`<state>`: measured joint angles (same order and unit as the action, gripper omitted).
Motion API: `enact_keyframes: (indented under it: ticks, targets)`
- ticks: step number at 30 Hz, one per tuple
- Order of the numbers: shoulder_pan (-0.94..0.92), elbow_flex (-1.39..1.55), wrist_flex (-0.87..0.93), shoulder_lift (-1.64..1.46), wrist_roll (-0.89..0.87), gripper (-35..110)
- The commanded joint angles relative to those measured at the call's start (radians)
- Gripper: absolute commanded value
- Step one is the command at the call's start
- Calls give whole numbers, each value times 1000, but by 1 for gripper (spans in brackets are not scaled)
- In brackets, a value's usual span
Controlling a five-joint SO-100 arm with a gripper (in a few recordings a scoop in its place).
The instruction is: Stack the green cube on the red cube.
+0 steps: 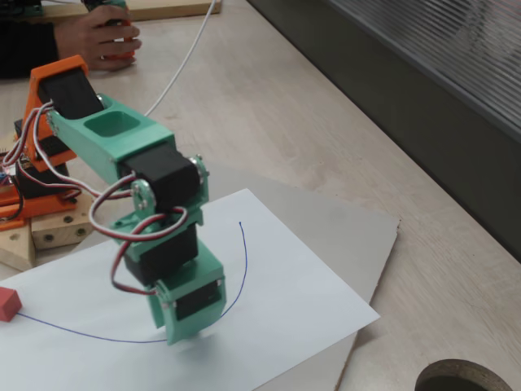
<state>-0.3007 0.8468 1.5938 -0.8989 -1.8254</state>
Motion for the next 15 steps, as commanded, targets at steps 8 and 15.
enact_keyframes:
  ticks: [8, 15]
  targets:
    - [-124, -5, 18, -58, -8, 9]
    - [-167, -5, 20, -60, -9, 9]
